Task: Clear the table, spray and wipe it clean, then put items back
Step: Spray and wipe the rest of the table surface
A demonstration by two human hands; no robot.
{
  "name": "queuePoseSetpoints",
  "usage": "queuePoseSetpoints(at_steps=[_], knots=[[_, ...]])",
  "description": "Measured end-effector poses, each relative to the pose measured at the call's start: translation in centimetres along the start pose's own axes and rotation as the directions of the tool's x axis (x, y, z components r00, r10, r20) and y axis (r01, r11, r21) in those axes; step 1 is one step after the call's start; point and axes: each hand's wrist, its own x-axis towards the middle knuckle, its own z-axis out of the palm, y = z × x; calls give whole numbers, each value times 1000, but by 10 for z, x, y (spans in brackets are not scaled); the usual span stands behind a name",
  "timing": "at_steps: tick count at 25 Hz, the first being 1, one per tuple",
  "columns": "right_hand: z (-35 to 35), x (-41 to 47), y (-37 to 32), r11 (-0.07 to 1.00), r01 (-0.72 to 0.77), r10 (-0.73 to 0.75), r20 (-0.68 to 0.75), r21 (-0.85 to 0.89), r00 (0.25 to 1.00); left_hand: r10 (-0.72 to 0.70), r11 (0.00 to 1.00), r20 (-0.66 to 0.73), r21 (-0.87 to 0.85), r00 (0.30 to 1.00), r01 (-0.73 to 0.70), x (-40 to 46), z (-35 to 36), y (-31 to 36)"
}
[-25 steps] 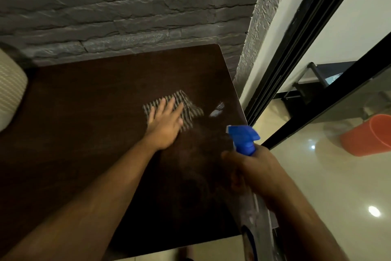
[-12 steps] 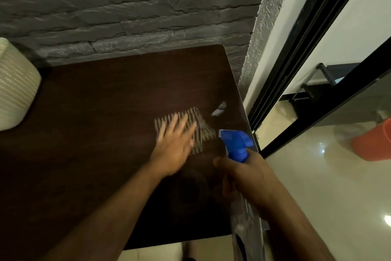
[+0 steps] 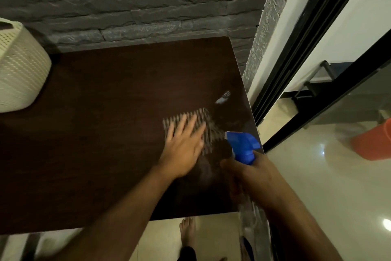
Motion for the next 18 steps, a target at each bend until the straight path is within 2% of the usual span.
queuePoseSetpoints(at_steps=[1,3,6,8,11,16,18], knots=[[0,-4,3,1000,-5,5,6,12,1000,26,1000,-14,10,1000,-25,-32,4,-7],[1,-11,8,1000,-21,21,13,21,1000,-75,997,30,19,997,75,-33,-1,-42],[7,-24,17,999,-49,49,-6,0,999,-318,948,97,0,943,319,42,-39,-75],[15,-35,28,995,-98,99,9,-11,995,-367,927,143,-23,919,374,74,-47,-75],[34,-52,43,987,-155,156,33,-29,987,-366,927,148,-25,919,373,79,-41,-79],[73,-78,54,988,-152,152,59,-7,987,-316,944,145,-50,938,326,57,-45,-70],[76,-87,59,986,-168,168,15,-6,986,-279,957,153,-37,948,288,46,-41,-66]])
